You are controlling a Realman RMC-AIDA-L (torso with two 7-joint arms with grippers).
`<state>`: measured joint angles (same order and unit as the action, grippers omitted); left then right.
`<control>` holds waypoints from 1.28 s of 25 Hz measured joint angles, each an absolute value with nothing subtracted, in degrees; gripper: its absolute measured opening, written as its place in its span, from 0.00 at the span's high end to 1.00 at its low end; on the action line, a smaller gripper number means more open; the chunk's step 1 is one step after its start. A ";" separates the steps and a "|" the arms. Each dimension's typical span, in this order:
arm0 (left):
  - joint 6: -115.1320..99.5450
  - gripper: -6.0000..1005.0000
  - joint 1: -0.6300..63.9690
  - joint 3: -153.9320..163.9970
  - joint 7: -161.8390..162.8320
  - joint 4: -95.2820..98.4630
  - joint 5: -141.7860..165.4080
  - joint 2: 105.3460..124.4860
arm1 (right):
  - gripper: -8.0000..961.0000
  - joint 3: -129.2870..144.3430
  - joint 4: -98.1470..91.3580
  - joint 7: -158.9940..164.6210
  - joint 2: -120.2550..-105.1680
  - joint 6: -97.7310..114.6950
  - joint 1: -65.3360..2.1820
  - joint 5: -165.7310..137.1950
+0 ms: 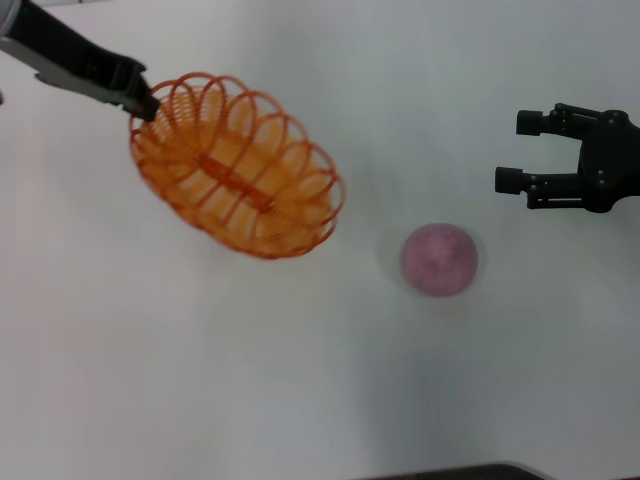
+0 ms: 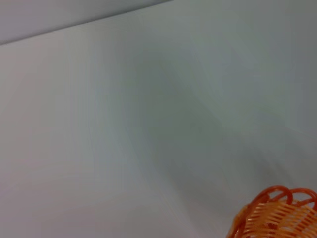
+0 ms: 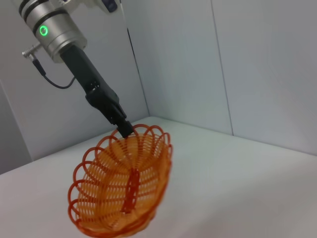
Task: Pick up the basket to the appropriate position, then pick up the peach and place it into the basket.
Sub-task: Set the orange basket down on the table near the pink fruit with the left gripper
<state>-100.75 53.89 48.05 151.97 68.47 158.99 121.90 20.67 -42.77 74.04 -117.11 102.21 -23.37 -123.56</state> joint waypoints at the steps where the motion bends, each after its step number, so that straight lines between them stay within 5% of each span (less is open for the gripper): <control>1: -100.74 0.96 53.64 48.07 153.97 69.04 158.14 122.42 | 0.02 20.60 -42.70 73.64 -117.12 102.23 -23.38 -123.56; 6: -98.81 0.95 52.17 48.90 160.03 69.35 155.38 124.27 | 0.02 20.29 -42.52 72.20 -117.15 102.66 -23.74 -123.55; 23: -83.61 0.92 31.50 52.85 169.59 68.56 139.79 124.59 | 0.02 20.46 -42.72 69.77 -116.58 103.34 -24.28 -121.03; 32: -83.38 0.84 27.44 55.11 168.45 65.82 134.26 124.60 | 0.02 20.24 -42.95 70.08 -116.92 103.63 -24.95 -120.58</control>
